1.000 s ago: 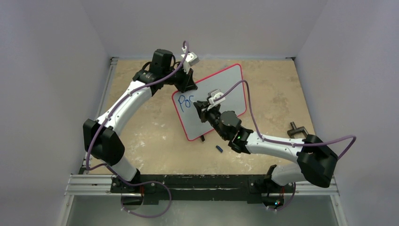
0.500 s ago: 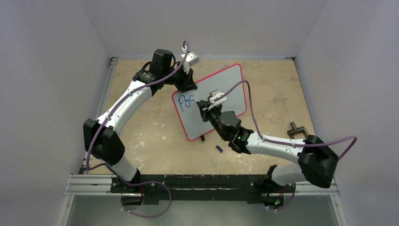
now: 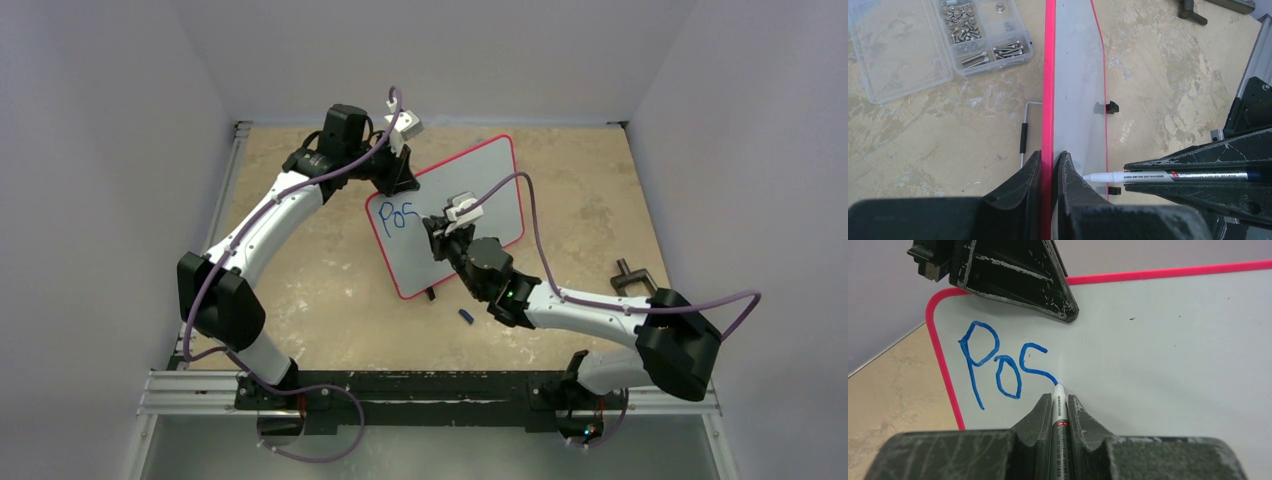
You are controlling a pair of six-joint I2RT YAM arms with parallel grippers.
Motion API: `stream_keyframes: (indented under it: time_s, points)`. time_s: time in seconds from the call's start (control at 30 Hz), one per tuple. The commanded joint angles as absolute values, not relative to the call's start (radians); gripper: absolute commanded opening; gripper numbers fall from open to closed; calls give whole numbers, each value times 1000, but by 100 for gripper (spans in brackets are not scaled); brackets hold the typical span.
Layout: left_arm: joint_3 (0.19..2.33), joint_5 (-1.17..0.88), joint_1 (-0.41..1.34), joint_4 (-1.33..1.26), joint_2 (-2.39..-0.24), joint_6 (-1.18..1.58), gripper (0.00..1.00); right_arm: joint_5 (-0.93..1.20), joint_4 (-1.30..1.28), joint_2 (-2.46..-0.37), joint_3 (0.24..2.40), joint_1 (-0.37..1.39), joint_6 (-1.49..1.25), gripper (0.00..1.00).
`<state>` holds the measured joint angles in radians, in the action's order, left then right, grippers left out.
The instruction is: Write a sentence on the whiteboard
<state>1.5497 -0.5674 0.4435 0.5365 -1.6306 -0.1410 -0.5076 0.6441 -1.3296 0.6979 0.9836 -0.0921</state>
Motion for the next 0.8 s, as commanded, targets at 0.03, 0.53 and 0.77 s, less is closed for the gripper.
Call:
stream_keyframes:
  time_s: [0.03,0.53,0.77]
  points:
    - [1538,-457,462,658,-1657,-236,0,-558,536,-1340,670,968,-97,0]
    - [1539,-458,462,659,-1657,-236,0,-513,503,-1350,672,968,-116,0]
    - [1539,-458,463,660,-1657,-236,0,-458,497,-1354,675,969,-114,0]
